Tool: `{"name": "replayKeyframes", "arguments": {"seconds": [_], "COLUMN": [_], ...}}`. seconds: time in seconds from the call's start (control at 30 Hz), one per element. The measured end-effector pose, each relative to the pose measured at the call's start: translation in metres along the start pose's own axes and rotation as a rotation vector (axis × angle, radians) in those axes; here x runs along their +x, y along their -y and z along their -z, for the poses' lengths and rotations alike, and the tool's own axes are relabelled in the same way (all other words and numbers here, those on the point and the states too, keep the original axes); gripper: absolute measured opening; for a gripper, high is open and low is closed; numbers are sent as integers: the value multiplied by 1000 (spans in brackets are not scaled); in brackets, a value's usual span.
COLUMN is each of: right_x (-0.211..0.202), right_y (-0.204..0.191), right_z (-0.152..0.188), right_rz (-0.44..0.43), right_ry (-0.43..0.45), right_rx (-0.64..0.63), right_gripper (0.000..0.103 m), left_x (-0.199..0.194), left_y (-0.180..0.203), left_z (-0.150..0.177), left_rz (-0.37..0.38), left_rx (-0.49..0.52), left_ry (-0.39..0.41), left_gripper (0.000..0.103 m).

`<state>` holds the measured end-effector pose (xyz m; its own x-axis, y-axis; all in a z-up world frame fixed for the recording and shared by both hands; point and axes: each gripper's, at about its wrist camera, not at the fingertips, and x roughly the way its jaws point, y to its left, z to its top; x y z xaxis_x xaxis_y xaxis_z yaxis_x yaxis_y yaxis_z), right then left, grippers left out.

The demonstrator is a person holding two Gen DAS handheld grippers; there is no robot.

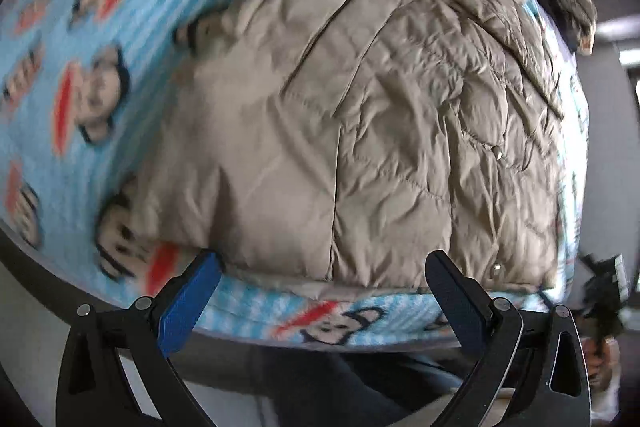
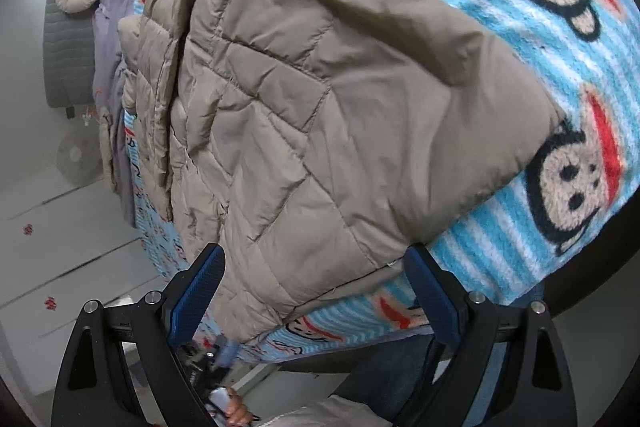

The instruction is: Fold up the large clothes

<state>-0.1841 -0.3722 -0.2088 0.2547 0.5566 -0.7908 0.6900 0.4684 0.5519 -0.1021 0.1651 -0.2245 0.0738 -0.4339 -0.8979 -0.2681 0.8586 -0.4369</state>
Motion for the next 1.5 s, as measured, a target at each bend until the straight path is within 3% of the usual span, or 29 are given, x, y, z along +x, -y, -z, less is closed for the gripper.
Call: {"name": "replayKeyframes", "arguments": {"seconds": [0.1, 0.27, 0.4, 0.53, 0.67, 0.8, 0.83, 0.9, 0.93, 0.97, 1.0, 1.03, 1.07, 1.1, 1.27, 1.43, 1.5], "right_x": [2, 4, -1, -8, -5, 9, 12, 16, 16, 17, 17, 18, 18, 18, 9, -8, -15], "right_y": [9, 22, 25, 34, 41, 33, 32, 32, 31, 32, 32, 31, 30, 30, 14, -14, -30], "right_z": [-2, 0, 5, 7, -3, -11, -12, -12, -11, -10, -8, -6, -3, -2, 6, 1, -4], "right_rz": [-34, -58, -8, -1, -101, -146, -146, -150, -153, -160, -167, -157, -128, -113, -117, -142, -158], "right_ry": [-8, -9, 6, 29, 81, 78, 80, 88, 97, 105, 110, 113, 119, 128, 182, 189, 181], "right_rx": [34, 96, 111, 122, 149, 119, 116, 125, 138, 149, 158, 165, 169, 168, 113, 21, -32], "right_gripper": [93, 93, 93, 93, 93, 93, 93, 93, 90, 80, 69, 42, 22, 16, 10, 9, 9], "left_x": [14, 23, 18, 16, 24, 24, 23, 23, 24, 23, 19, 15, 11, 6, -16, -44, -59], "left_y": [-8, -5, -15, -27, -19, -9, -9, -3, -1, 1, 1, 2, 3, 5, 16, 30, 34], "left_z": [-1, -1, -4, -9, -18, -29, -30, -35, -37, -39, -41, -43, -44, -47, -61, -76, -81], "left_rz": [48, 44, 44, 131, 214, 259, 268, 277, 264, 258, 267, 276, 284, 290, 313, 316, 313], "left_rx": [-53, -35, -42, -66, -59, -67, -64, -34, -13, 6, 24, 36, 49, 64, 100, 123, 125], "left_ry": [-23, -48, -49, -52, -44, -15, -10, -20, -30, -31, -24, -15, -5, 4, 41, 111, 150], "left_gripper": [102, 102, 102, 102, 102, 101, 96, 43, 30, 17, 17, 17, 17, 17, 17, 17, 12]}}
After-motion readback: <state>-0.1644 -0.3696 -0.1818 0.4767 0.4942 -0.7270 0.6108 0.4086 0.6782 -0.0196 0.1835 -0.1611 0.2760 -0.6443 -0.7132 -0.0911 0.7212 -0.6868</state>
